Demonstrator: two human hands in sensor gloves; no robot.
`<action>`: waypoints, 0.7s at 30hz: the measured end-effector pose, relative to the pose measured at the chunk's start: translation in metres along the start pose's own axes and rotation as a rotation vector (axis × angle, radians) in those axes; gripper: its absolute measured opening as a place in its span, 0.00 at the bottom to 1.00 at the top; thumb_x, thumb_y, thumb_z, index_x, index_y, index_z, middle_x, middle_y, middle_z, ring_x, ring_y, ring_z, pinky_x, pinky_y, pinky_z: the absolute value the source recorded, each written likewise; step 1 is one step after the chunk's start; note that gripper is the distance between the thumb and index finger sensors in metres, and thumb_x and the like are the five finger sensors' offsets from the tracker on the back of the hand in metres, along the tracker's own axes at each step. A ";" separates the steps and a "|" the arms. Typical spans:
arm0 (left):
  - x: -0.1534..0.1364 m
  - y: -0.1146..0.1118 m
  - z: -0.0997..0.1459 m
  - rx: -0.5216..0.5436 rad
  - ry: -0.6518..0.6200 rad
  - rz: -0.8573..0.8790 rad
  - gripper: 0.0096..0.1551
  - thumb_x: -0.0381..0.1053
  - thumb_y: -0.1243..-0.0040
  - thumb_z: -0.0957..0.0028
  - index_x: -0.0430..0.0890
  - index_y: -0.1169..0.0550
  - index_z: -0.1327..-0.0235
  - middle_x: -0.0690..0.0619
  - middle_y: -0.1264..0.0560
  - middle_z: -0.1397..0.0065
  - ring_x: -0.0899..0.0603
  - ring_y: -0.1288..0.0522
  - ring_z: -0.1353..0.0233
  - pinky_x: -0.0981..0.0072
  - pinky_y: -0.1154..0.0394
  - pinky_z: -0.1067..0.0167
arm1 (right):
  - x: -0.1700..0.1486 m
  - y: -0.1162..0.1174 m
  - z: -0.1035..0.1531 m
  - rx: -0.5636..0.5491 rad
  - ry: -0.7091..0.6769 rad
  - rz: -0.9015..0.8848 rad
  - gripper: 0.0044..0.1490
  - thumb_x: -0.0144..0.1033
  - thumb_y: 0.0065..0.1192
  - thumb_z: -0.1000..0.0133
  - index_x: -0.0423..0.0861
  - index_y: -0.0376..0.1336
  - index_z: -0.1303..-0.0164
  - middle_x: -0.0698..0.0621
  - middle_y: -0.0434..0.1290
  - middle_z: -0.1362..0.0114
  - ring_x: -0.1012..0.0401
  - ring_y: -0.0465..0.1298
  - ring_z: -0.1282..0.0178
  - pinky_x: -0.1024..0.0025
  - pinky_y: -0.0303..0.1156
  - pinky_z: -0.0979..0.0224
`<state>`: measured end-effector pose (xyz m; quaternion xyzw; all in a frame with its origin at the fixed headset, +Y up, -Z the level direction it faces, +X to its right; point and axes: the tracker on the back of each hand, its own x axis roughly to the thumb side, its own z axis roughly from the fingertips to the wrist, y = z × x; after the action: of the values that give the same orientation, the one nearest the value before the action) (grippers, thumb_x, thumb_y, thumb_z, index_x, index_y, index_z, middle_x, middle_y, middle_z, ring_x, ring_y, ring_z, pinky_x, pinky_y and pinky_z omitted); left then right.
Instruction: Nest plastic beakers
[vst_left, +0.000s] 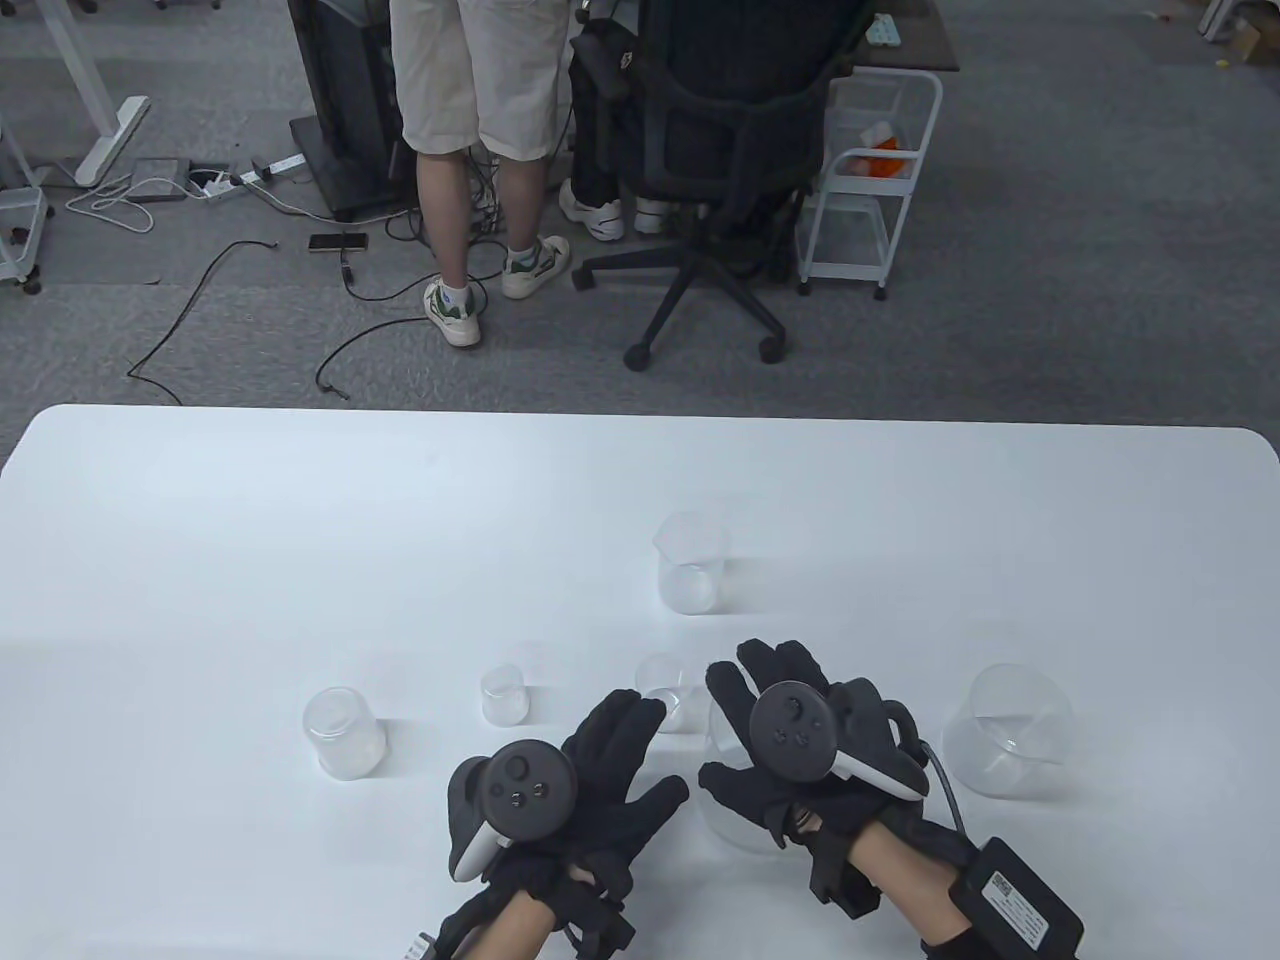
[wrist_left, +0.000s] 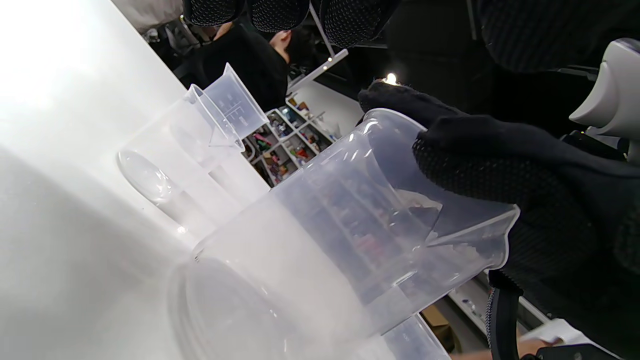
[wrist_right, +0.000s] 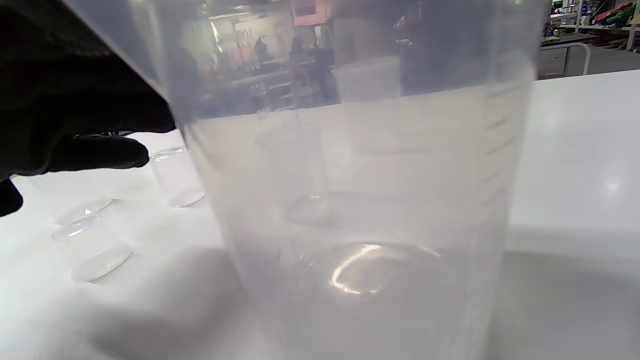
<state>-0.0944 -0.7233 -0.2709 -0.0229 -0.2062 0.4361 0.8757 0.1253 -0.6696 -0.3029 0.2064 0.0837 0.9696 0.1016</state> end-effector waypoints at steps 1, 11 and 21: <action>0.000 0.000 0.000 -0.001 0.000 -0.001 0.49 0.73 0.50 0.53 0.48 0.41 0.23 0.38 0.49 0.18 0.24 0.48 0.19 0.22 0.48 0.31 | 0.000 0.002 0.000 0.007 0.000 0.001 0.56 0.68 0.58 0.47 0.48 0.41 0.20 0.40 0.39 0.11 0.33 0.41 0.15 0.21 0.49 0.30; 0.000 0.000 0.000 -0.006 0.003 -0.006 0.49 0.73 0.50 0.53 0.48 0.41 0.23 0.38 0.49 0.18 0.24 0.48 0.19 0.22 0.48 0.31 | 0.000 0.004 0.002 0.014 -0.023 0.015 0.60 0.75 0.52 0.48 0.48 0.38 0.20 0.40 0.36 0.11 0.34 0.38 0.15 0.20 0.45 0.29; 0.000 -0.001 0.000 -0.010 0.002 -0.005 0.49 0.73 0.50 0.53 0.48 0.41 0.23 0.38 0.49 0.18 0.24 0.48 0.19 0.22 0.48 0.31 | -0.024 -0.026 0.018 -0.201 0.038 -0.017 0.55 0.70 0.52 0.47 0.44 0.45 0.22 0.38 0.45 0.13 0.36 0.45 0.15 0.23 0.43 0.28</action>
<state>-0.0934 -0.7239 -0.2704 -0.0271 -0.2076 0.4327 0.8769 0.1591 -0.6475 -0.3011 0.1759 -0.0104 0.9760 0.1283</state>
